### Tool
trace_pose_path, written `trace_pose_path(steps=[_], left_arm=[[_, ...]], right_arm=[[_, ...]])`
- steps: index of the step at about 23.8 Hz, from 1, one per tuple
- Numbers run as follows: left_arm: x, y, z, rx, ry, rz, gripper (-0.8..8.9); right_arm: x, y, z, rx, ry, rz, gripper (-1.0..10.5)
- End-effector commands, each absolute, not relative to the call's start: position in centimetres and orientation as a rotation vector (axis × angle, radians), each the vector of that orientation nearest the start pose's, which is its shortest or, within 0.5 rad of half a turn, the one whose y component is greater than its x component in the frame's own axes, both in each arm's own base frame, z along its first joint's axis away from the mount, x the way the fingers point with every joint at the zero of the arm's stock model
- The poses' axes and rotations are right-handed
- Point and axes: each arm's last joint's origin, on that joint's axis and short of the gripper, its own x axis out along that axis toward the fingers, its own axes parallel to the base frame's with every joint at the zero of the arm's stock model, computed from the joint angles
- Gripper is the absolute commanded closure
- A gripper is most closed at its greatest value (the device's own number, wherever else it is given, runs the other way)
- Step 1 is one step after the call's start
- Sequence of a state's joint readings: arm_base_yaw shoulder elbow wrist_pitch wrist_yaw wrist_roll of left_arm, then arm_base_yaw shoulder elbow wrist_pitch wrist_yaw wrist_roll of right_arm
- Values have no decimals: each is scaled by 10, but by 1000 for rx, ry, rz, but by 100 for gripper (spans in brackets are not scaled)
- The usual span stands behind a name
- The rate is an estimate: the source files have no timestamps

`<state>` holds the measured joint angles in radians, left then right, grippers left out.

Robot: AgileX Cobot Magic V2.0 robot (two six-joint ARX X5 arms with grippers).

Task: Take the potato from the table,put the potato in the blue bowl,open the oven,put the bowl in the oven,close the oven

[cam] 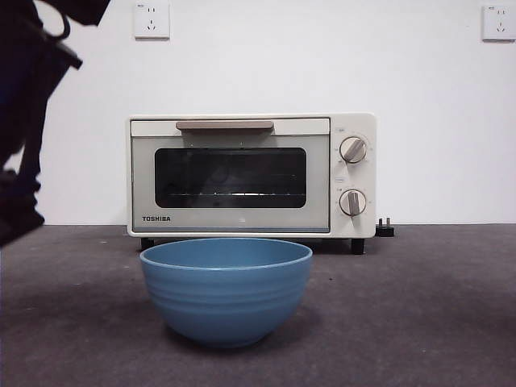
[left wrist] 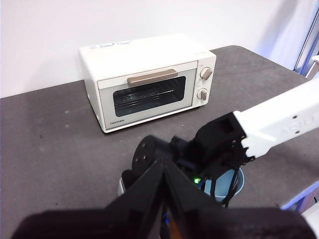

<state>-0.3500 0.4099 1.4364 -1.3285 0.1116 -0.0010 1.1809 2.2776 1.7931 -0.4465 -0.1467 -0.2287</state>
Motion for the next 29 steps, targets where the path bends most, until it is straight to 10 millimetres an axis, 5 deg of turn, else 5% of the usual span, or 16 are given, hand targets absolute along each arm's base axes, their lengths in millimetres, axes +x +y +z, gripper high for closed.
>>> trace_pose_path(steps=[1,4,8,16,22,29], left_arm=[[-55,17,420,26,292,-462,820],[-55,17,420,26,292,-462,820],[-55,17,420,26,292,-462,820],[-55,17,420,27,291,-461,820],[-55,17,420,27,291,-461,819],[-55,17,420,27,293,-461,819]], right_arm=[[182,460,152,-668,783,1321,389],[183,461,153,-653,780,1317,536],[182,460,152,-652,800,1310,967],[183,459,164,-572,824,1232,957],[180,440,214,-572,803,1193,957],[175,393,275,-651,854,1065,957]])
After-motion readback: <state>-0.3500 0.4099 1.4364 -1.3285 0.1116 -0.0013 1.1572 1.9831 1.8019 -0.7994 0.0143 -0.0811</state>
